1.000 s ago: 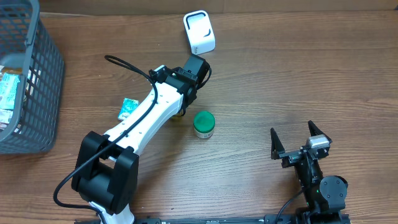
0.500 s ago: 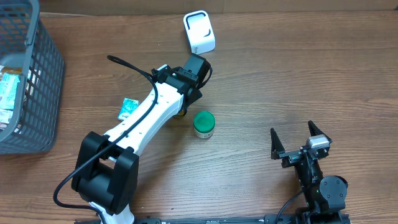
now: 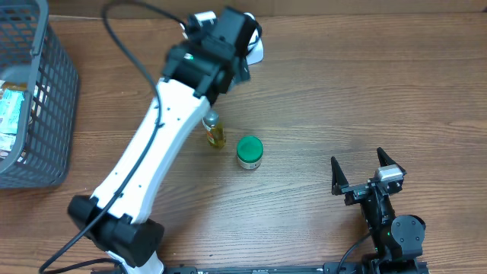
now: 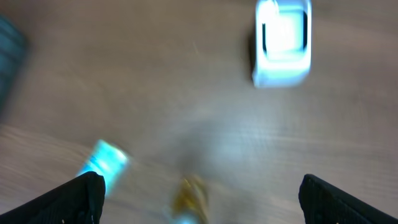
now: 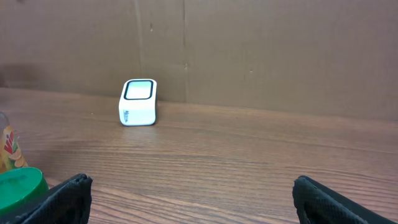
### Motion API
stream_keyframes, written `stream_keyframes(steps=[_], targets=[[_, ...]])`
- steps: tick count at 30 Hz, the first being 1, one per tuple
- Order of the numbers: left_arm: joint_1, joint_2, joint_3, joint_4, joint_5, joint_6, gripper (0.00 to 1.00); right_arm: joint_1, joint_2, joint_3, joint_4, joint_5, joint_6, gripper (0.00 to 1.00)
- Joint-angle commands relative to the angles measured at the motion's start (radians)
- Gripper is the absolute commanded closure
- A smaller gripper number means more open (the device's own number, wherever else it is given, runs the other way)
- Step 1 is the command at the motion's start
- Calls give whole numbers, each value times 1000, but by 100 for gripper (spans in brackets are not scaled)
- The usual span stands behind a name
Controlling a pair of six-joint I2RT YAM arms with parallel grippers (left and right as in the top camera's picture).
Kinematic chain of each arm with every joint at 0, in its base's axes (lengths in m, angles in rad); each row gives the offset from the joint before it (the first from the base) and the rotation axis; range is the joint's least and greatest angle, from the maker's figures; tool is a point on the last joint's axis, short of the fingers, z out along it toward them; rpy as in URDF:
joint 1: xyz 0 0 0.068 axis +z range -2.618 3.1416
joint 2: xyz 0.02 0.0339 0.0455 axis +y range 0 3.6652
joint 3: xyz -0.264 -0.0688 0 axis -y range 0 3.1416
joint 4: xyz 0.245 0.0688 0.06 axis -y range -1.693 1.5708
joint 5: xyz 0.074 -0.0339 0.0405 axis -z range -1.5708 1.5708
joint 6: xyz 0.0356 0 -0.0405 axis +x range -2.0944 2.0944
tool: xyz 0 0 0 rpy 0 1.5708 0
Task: Scan the item barcode
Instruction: 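Carry the bottle with the left gripper and set it beside the jar, then reach the left gripper into the basket and grasp the green wipes pack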
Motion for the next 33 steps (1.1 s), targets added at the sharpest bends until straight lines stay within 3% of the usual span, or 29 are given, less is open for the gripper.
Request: stream_keyframes(steps=[1,5,8,12,23,27,33], targets=[[63,-36,174,-62,-301,167,0,-6,-8,-10,5,5,-4,0],[162,-37,290,-46,-388,384,0,-6,-8,-10,5,5,-4,0],[270,-37,318,51,-360,597,0,-6,-8,-10,5,5,-4,0],[444,-34,317,140,-252,741,0,-6,-8,-10,5,5,-4,0],[933,-21,277,167,220,898,2,-6,-8,-10,5,5,-4,0],[1070,8,192,191,248,935,1,-6,-8,-10,5,5,-4,0],[1173,94,49,234,257,1003,0,-6,-8,-10,5,5,-4,0]])
